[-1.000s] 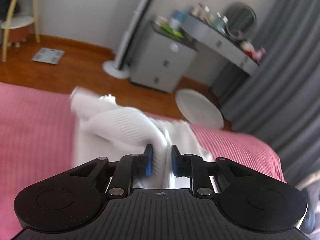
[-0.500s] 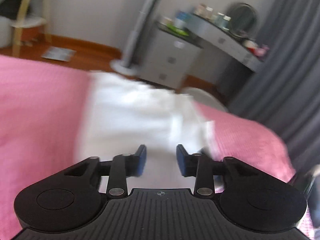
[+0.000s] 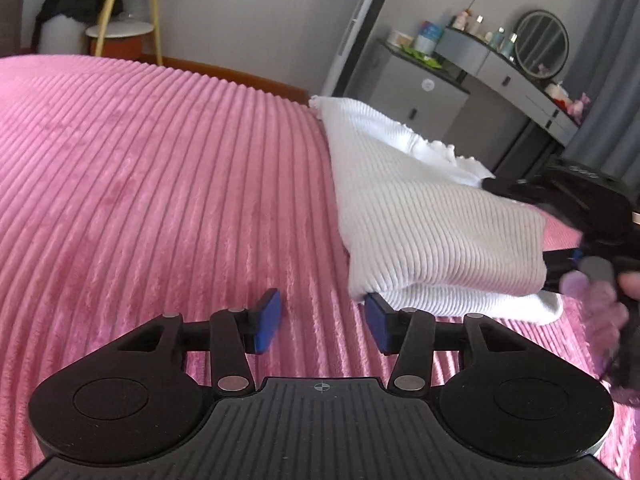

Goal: Fold small clothes

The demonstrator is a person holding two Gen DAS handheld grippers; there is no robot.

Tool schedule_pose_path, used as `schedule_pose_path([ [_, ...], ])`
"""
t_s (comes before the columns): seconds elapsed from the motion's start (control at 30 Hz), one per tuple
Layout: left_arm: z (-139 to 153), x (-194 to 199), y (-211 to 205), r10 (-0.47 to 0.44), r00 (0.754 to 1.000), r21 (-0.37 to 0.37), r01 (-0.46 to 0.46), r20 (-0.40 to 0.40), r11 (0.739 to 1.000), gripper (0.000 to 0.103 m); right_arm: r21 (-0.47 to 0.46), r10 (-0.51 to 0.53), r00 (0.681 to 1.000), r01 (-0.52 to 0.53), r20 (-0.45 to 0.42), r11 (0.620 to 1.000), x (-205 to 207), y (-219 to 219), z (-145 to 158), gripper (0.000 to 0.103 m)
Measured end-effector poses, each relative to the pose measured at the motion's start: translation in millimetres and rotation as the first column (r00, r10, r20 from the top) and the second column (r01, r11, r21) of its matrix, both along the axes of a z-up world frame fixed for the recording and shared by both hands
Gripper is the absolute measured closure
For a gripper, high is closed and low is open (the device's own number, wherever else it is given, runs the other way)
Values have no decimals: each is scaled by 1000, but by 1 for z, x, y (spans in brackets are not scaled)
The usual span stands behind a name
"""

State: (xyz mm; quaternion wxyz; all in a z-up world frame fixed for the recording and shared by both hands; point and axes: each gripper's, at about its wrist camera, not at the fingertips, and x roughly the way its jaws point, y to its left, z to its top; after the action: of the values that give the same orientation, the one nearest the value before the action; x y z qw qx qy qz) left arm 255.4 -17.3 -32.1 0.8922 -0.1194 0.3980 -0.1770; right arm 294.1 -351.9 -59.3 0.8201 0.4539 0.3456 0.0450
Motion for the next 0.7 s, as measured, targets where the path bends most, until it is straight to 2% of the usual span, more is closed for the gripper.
schedule_pose_path([
  [0.07,-1,0,1,1,1000,-14,-1,-1,1000,49,0,30,999,-30,-24,1000,13,6,3,42],
  [0.13,-1,-4,2,6,1000,-25,-6,-1,1000,48,-61,49,998,-51,-33,997,19,14,12,63],
  [0.17,-2,-4,3,8,1000,-32,-8,0,999,48,-127,60,998,-63,-31,990,22,20,19,84],
  [0.27,-2,-6,5,13,1000,-52,-13,-2,999,47,-256,85,996,-84,-9,963,20,34,35,87],
  [0.33,-2,-6,5,12,1000,-60,-12,-1,998,46,-264,98,995,-91,13,960,20,39,39,83],
  [0.4,-3,-7,3,9,1000,-60,-9,0,998,43,-242,104,994,-106,-19,965,29,41,36,74],
  [0.43,-3,-7,3,7,1000,-59,-6,3,998,42,-232,115,993,-121,-38,965,33,42,34,74],
  [0.47,-3,-7,2,5,1000,-57,-4,6,998,41,-238,124,991,-134,-56,962,38,44,32,75],
  [0.5,-3,-7,2,3,1000,-55,-3,7,998,41,-270,129,990,-142,-63,952,41,48,33,86],
  [0.57,-3,-8,3,9,1000,-62,-8,8,998,39,-396,163,986,-165,-39,903,41,59,47,88],
  [0.63,-2,-8,3,14,1000,-69,-14,6,998,38,-541,199,980,-159,17,826,35,72,70,89],
  [0.7,-1,-9,4,17,1000,-83,-16,6,996,34,-636,226,971,-129,74,761,24,76,91,89],
])
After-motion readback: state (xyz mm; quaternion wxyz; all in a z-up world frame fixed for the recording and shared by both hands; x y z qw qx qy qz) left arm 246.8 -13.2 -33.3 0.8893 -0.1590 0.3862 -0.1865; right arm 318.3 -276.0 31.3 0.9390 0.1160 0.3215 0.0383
